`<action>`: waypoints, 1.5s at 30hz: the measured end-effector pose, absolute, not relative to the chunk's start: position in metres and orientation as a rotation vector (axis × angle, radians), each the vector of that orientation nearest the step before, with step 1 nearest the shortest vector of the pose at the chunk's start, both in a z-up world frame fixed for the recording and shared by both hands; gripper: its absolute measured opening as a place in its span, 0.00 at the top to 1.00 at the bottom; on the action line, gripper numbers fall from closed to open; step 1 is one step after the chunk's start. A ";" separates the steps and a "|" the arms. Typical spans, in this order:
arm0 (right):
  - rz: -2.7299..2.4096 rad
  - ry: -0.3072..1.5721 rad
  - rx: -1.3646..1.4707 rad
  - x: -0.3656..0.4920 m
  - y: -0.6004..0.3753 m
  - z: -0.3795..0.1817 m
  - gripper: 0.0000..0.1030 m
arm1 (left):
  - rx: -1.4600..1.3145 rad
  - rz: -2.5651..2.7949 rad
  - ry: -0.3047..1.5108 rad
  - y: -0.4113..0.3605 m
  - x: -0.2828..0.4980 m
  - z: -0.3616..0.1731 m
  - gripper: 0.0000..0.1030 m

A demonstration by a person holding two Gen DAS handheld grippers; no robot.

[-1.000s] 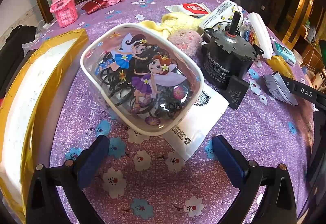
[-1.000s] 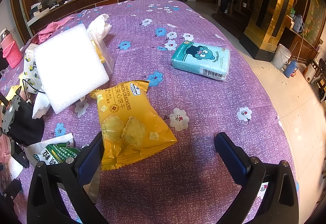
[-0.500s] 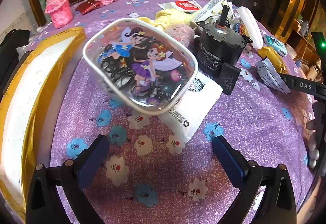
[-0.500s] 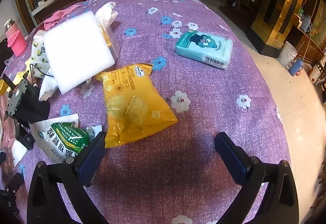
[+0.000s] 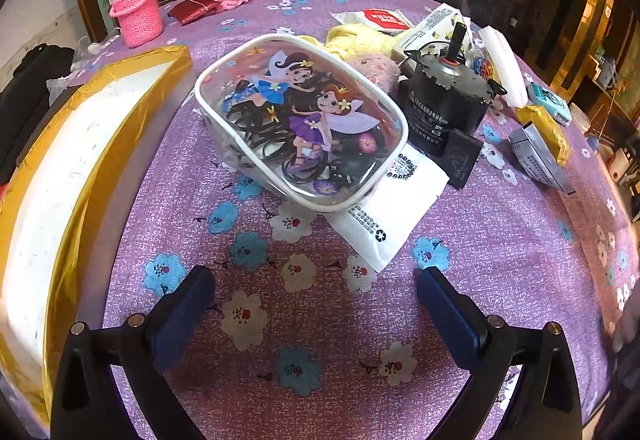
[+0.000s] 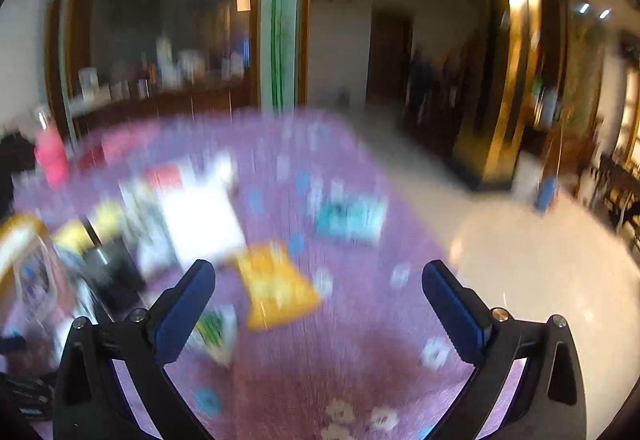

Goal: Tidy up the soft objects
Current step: 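Move the left gripper onto the clear fairy-print box and close on it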

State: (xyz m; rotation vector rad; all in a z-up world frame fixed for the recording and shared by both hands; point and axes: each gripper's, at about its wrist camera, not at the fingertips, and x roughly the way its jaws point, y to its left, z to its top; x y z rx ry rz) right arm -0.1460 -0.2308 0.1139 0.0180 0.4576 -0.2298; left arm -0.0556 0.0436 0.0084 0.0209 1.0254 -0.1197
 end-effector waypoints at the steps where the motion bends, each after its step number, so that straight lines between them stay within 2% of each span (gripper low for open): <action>1: -0.222 0.421 0.014 -0.149 -0.229 0.119 0.00 | 0.024 -0.118 1.027 0.043 -0.055 0.008 0.01; 7: -0.269 0.486 0.075 -0.128 -0.232 0.110 0.00 | 0.041 -0.103 1.031 0.040 -0.053 0.007 0.00; 15: -0.289 0.474 0.060 -0.124 -0.233 0.099 0.00 | 0.045 -0.092 1.032 0.036 -0.050 0.006 0.00; 21: -0.272 0.274 0.022 -0.150 -0.218 0.109 0.00 | 0.044 -0.089 1.030 0.037 -0.051 0.006 0.00; 26: -0.228 0.383 0.046 -0.135 -0.223 0.105 0.00 | 0.044 -0.090 1.033 0.036 -0.051 0.005 0.00; 34: -0.219 0.430 0.027 -0.131 -0.218 0.099 0.00 | -0.050 -0.079 1.010 0.052 -0.053 0.008 0.00; 45: -0.216 0.513 0.045 -0.121 -0.219 0.087 0.00 | 0.008 -0.054 1.022 0.044 -0.053 0.005 0.01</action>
